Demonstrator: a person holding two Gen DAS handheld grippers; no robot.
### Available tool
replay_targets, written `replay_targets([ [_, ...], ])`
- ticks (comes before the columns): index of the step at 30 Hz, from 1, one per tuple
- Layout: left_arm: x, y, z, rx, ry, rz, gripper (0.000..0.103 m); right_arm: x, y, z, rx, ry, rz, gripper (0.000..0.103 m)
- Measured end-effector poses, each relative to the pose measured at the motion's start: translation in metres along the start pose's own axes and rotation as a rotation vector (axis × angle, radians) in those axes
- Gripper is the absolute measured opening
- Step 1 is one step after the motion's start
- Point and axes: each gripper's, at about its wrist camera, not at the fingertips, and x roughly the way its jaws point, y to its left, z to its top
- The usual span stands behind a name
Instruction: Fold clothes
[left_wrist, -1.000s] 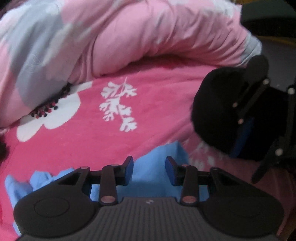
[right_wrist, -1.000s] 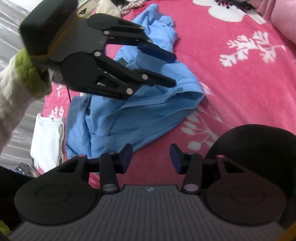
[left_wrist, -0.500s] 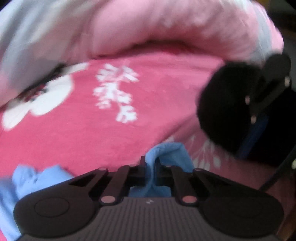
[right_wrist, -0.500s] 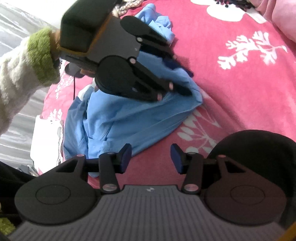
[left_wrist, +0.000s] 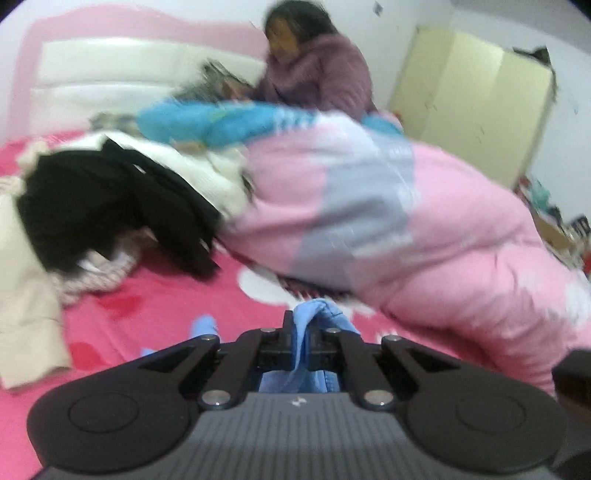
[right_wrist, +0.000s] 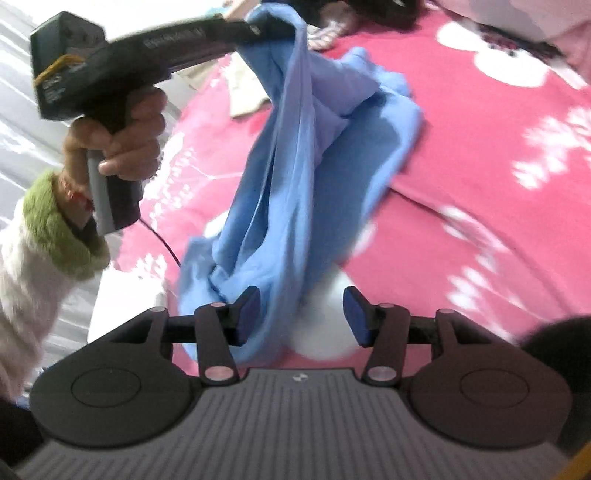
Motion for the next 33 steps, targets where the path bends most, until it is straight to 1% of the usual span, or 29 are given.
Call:
replay_targets([
  [2,-0.009,0.002,0.002,-0.009,-0.022,0.020,0.005,0.008,0.017,0.000,-0.042,-0.027,0.001,0.053],
  [5,-0.014,0.000,0.000,-0.007,-0.029,0.051,0.005,0.019,0.046,-0.003,-0.145,-0.069,-0.024,0.053],
  [9,-0.019,0.000,-0.006,-0.001,-0.044,0.065,0.005,0.035,0.086,-0.021,-0.393,-0.134,-0.133,0.053],
  [12,-0.024,0.003,-0.010,-0.007,-0.061,0.076,0.005,0.062,0.091,-0.030,-0.484,-0.111,-0.221,0.051],
  [14,-0.028,0.006,-0.012,-0.010,-0.071,0.087,0.005,0.081,0.086,-0.033,-0.478,-0.062,-0.253,0.048],
  [15,-0.030,0.008,-0.012,-0.016,-0.075,0.095,0.005,0.087,0.083,-0.035,-0.479,-0.052,-0.283,0.041],
  [16,-0.032,0.011,-0.013,-0.022,-0.080,0.102,0.005,0.091,0.080,-0.038,-0.480,-0.050,-0.318,0.027],
  [17,-0.034,0.013,-0.013,-0.031,-0.086,0.108,0.005,0.092,0.077,-0.039,-0.479,-0.048,-0.332,0.020],
  [18,-0.037,0.016,-0.014,-0.043,-0.093,0.116,0.005,0.090,0.074,-0.042,-0.475,-0.047,-0.341,0.007],
  [19,-0.041,0.019,-0.014,-0.059,-0.103,0.125,0.004,0.085,0.074,-0.045,-0.466,-0.052,-0.343,0.001],
  [21,-0.052,0.023,-0.013,-0.086,-0.131,0.146,0.004,0.075,0.070,-0.046,-0.451,-0.077,-0.354,0.000],
  [23,-0.068,0.026,-0.010,-0.118,-0.173,0.174,0.004,0.058,0.070,-0.045,-0.441,-0.126,-0.363,0.000],
  [25,-0.091,0.025,-0.004,-0.148,-0.224,0.213,0.004,0.035,0.071,-0.043,-0.450,-0.215,-0.391,0.000],
  [27,-0.118,0.022,0.004,-0.169,-0.282,0.255,0.004,0.011,0.069,-0.037,-0.459,-0.310,-0.401,0.000],
  [29,-0.150,0.011,0.013,-0.167,-0.349,0.296,0.004,-0.009,0.071,-0.033,-0.482,-0.407,-0.419,0.000],
  [33,-0.220,-0.023,0.039,-0.120,-0.483,0.376,0.004,-0.058,0.085,-0.024,-0.560,-0.645,-0.446,0.000],
])
